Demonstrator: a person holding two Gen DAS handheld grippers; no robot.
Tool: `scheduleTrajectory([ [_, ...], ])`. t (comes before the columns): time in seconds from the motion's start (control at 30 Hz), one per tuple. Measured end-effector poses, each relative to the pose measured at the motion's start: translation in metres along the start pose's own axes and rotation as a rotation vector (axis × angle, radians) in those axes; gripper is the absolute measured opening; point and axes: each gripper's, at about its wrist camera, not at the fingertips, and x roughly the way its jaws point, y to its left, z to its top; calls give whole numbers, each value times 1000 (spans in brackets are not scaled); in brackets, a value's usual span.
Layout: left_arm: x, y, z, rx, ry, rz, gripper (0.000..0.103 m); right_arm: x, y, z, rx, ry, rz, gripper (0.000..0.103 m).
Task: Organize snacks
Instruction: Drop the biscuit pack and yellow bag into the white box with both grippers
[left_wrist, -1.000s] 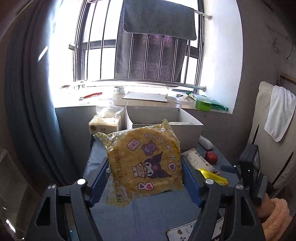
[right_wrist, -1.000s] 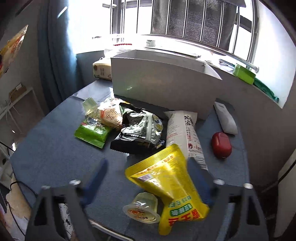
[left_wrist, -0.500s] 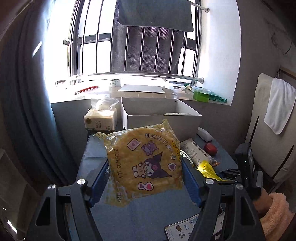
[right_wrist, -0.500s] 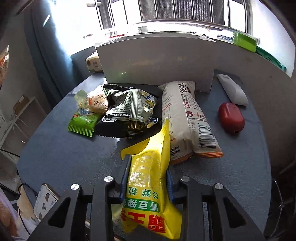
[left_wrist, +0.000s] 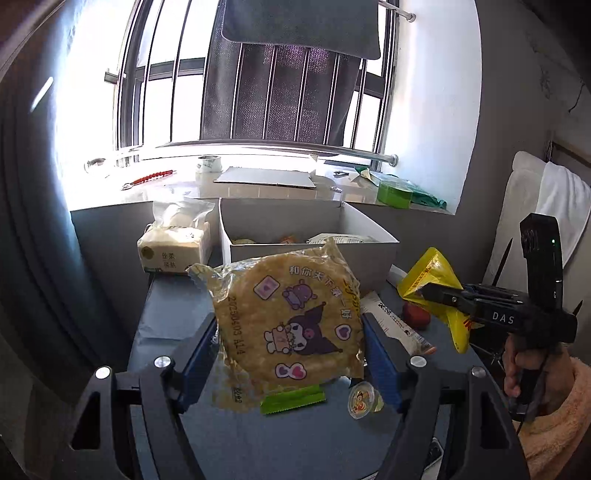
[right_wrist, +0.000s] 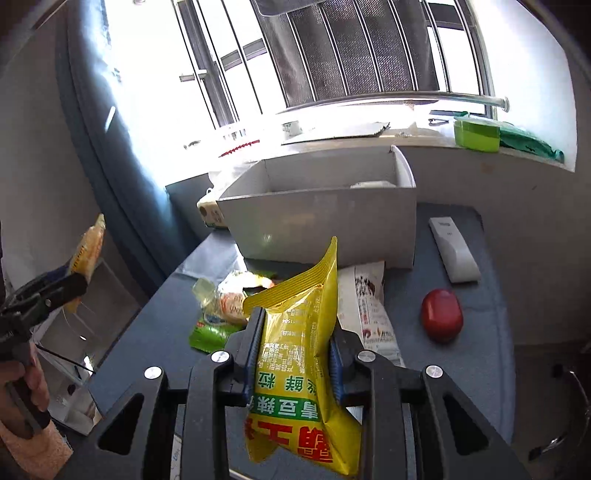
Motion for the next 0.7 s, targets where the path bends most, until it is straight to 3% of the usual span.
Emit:
scheduleTrajectory([
  [0.2,87,14,79,-21,33,-39,78,48,-24,94,122,-36,49,33],
  [0.27,119,19,103,-30,63,-46,78,68,-28,121,110,-38,9,34],
  [0.4,175,25,135,-22,98,-22,80,108,-44,156,141,-10,-6,36],
  [0.43,188,29,140,-36,107,-31,85,117,-46,161,152,-4,-8,38],
  [0.47,200,33,143,-51,131,-36,99,124,-49,165,166,-5,-17,50],
  [0.5,211,37,144,-68,166,-25,103,129,-52,168,184,-12,-21,59],
  [0.53,218,40,143,-79,191,3,103,133,-55,169,207,-18,-28,87],
  [0.57,221,41,141,-78,200,28,103,133,-58,169,227,-34,-36,103],
  [0.7,212,39,131,-33,178,53,103,128,-58,164,237,-37,-9,103],
])
